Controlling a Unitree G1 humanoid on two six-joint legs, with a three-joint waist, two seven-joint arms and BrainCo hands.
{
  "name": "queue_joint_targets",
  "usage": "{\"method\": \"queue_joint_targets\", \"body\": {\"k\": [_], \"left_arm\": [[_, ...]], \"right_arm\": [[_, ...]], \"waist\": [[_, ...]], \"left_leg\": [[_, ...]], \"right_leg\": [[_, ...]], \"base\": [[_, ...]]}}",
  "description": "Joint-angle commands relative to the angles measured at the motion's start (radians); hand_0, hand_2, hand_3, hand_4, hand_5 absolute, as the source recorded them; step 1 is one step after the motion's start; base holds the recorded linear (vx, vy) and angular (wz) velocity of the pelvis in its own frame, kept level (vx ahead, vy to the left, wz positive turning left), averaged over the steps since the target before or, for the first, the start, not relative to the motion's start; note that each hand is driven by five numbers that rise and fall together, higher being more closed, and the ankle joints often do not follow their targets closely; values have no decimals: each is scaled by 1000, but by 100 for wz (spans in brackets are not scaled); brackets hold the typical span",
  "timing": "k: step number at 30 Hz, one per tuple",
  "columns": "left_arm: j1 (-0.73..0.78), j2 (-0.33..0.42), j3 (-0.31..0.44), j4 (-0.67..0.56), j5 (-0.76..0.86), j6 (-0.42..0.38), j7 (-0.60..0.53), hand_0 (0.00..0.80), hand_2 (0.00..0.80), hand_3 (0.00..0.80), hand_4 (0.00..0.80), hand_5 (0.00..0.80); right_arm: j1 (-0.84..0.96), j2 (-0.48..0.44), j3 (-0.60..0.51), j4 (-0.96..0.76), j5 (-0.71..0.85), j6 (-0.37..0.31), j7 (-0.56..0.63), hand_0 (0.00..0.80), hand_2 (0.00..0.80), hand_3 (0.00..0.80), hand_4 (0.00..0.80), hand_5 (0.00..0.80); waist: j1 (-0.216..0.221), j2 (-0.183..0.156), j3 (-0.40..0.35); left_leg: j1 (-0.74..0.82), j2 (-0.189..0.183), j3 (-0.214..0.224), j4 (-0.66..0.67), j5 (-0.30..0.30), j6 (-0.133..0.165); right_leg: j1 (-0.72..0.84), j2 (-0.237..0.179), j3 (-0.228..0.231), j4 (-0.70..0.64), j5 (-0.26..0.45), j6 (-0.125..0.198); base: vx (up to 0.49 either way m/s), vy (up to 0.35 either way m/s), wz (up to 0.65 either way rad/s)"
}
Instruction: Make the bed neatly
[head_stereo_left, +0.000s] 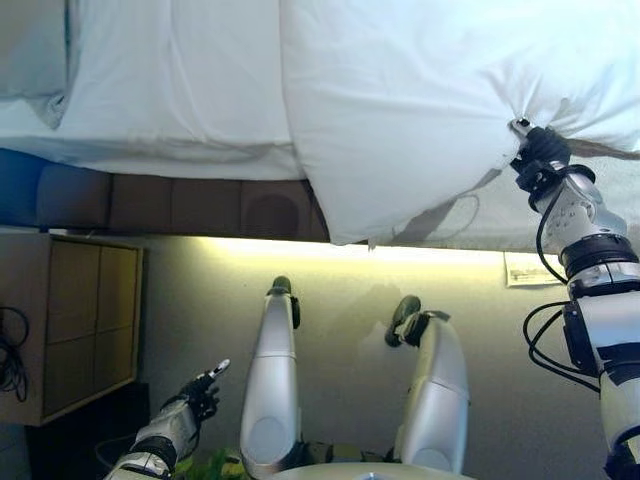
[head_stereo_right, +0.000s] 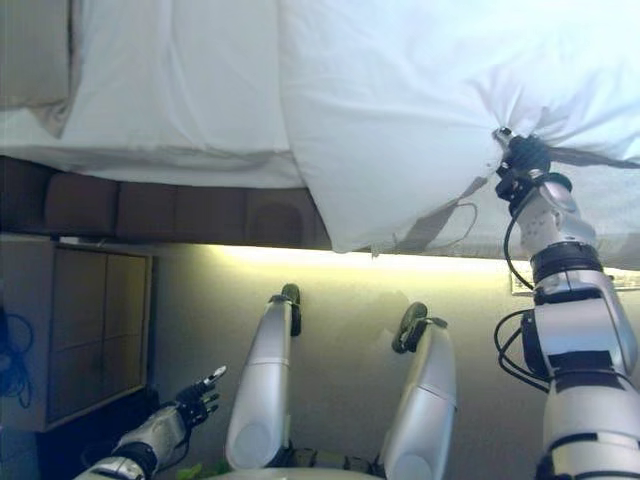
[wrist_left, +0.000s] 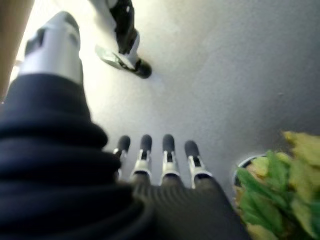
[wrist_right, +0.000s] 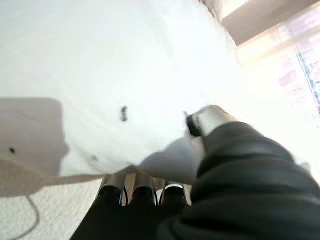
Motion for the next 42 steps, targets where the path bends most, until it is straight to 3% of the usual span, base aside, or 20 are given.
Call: {"method": "queue_joint_targets", "body": {"k": [1, 5, 9, 11, 13, 15, 17, 20, 26, 31, 33, 38, 42], "left_arm": [[37, 28, -23, 44, 19, -63, -2, 0, 0, 0, 0, 0], [7, 45, -14, -28, 3, -110, -5, 0, 0, 0, 0, 0], [-54, 108, -3, -189, -25, -167, 8, 0, 0, 0, 0, 0], [-92, 161, -5, -299, -74, -146, 57, 0, 0, 0, 0, 0], [-152, 203, 10, -387, -94, -202, 114, 0, 0, 0, 0, 0], [-189, 215, 13, -406, -87, -220, 148, 0, 0, 0, 0, 0], [-255, 222, 6, -431, -16, -297, 224, 0, 0, 0, 0, 0], [-361, 214, 1, -419, 26, -291, 273, 0, 0, 0, 0, 0], [-492, 128, -62, -373, -75, -219, 211, 0, 0, 0, 0, 0], [-555, 35, -122, -353, -248, -158, 149, 0, 0, 0, 0, 0], [-574, -14, -144, -352, -405, -98, 120, 0, 0, 0, 0, 0], [-586, -101, -159, -316, -698, 3, 115, 0, 0, 0, 0, 0], [-538, -201, -172, -297, -1082, 75, 88, 0, 0, 0, 0, 0]], "right_arm": [[28, 3, -43, -55, 16, -39, 59, 800, 800, 800, 800, 800], [61, 20, -37, -71, 21, -30, 70, 800, 800, 800, 800, 800], [104, 38, -36, -89, 33, -24, 76, 800, 800, 800, 800, 800], [128, 44, -34, -94, 40, -21, 78, 800, 800, 800, 800, 800], [154, 62, -36, -95, 37, -17, 83, 800, 800, 800, 800, 800], [159, 66, -35, -83, 31, -8, 95, 800, 800, 800, 800, 800], [161, 73, -30, -65, 19, 4, 115, 800, 800, 800, 800, 800], [156, 86, -20, -54, 11, 20, 127, 800, 800, 800, 800, 800], [153, 135, 19, -90, 13, 38, 106, 800, 800, 800, 800, 800], [92, 176, 57, -126, 74, 2, 76, 800, 800, 800, 800, 800], [39, 193, 86, -161, 136, -45, 77, 800, 800, 800, 800, 800], [-53, 228, 120, -212, 191, -90, 33, 800, 800, 800, 800, 800], [-99, 233, 148, -239, 229, -114, 39, 800, 800, 800, 800, 800]], "waist": [[2, -13, -81], [-1, -15, -112], [-6, -15, -148], [-6, -15, -168], [-9, -21, -196], [-13, -25, -209], [-19, -31, -228], [-30, -40, -250], [-54, -51, -260], [-66, -76, -223], [-67, -93, -187], [-73, -128, -139], [-83, -147, -121]], "left_leg": [[96, -6, 82, -167, 122, 9], [205, -7, 110, -276, 152, -3], [314, -11, 128, -382, 179, -11], [366, -12, 131, -435, 193, -15], [416, -17, 142, -496, 230, -10], [453, -16, 145, -520, 233, -11], [494, -10, 151, -544, 236, -15], [539, 3, 154, -560, 234, -22], [582, 15, 152, -571, 227, -25], [548, 16, 150, -560, 223, -26], [503, 22, 147, -540, 223, -27], [418, 28, 137, -491, 215, -24], [405, 36, 138, -489, 192, -28]], "right_leg": [[142, -31, 2, -173, 45, 51], [253, -26, -24, -295, 78, 71], [372, -10, -53, -420, 112, 87], [431, -1, -68, -473, 125, 92], [490, 8, -91, -545, 165, 88], [529, 15, -97, -573, 169, 88], [574, 25, -108, -602, 173, 86], [623, 38, -116, -624, 169, 81], [663, 55, -109, -629, 158, 77], [625, 63, -94, -621, 162, 79], [575, 69, -90, -590, 159, 73], [491, 82, -83, -542, 159, 70], [470, 103, -70, -534, 139, 77]], "base": [[56, -16, 4], [80, -1, -5], [74, -27, 3], [67, -31, 6], [43, -30, 7], [109, -21, 9], [127, -23, 3], [126, -23, 4], [94, -30, -4], [-81, -86, -4], [-190, -151, -10], [-134, -147, -8], [-7, -80, -1]]}}
